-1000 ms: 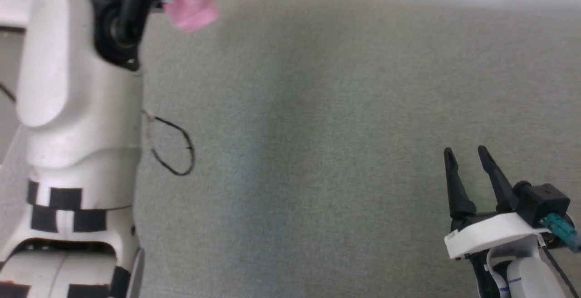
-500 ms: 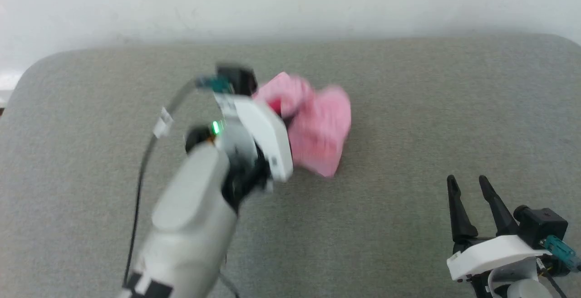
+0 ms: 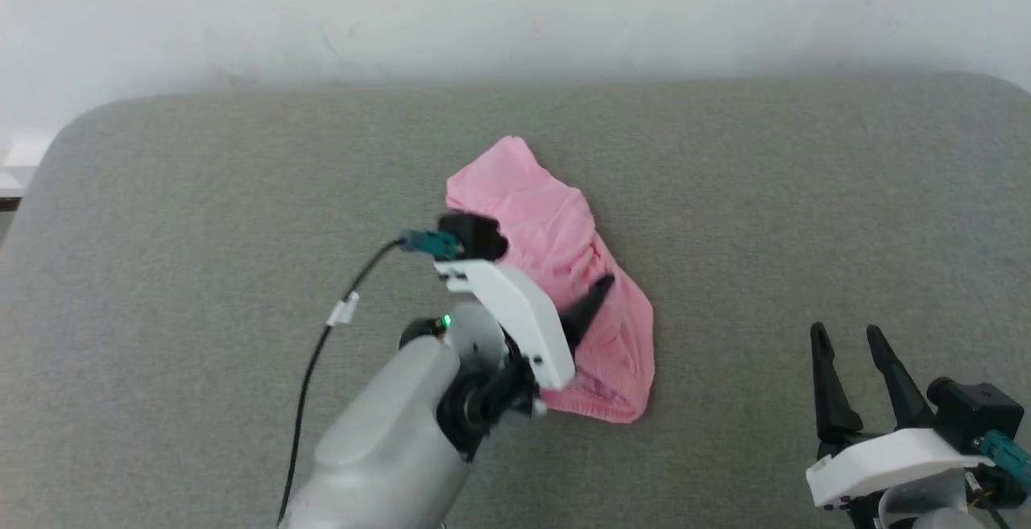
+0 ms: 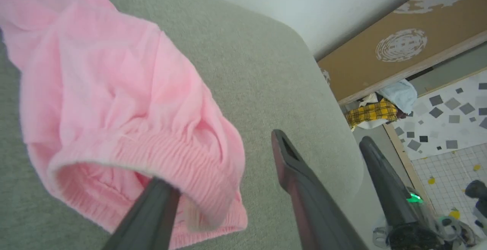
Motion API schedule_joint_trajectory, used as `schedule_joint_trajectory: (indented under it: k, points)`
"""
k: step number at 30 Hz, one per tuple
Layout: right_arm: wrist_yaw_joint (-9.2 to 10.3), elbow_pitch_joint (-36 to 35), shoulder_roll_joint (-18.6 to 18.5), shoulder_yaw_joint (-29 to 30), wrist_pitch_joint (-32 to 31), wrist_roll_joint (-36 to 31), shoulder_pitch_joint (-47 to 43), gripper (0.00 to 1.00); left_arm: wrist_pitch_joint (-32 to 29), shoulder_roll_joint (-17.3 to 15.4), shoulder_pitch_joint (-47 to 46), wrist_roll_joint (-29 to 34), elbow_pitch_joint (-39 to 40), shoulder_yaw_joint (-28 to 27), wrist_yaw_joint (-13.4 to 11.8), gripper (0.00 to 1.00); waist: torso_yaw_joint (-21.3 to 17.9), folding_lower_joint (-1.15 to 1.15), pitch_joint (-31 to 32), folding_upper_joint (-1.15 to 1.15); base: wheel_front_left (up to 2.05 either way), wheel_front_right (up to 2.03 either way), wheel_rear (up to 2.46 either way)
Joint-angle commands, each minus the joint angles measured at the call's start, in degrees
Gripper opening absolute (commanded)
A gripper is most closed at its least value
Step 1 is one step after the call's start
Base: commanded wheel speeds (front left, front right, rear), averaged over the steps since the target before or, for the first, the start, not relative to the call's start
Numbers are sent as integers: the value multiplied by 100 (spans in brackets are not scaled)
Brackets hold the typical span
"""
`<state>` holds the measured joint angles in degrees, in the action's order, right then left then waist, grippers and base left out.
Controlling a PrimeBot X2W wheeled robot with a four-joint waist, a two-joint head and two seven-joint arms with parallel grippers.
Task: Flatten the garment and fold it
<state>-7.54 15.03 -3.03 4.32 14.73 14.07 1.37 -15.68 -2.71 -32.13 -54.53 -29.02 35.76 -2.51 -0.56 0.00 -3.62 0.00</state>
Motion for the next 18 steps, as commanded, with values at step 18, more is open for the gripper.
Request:
schedule_joint_trajectory:
  k: [18]
  points:
    - [5, -54, 15, -92, 27, 96, -319, 100, 2091, -1489, 1547, 474, 1585, -1245, -836, 100, 560, 0, 593, 0, 0, 0, 0]
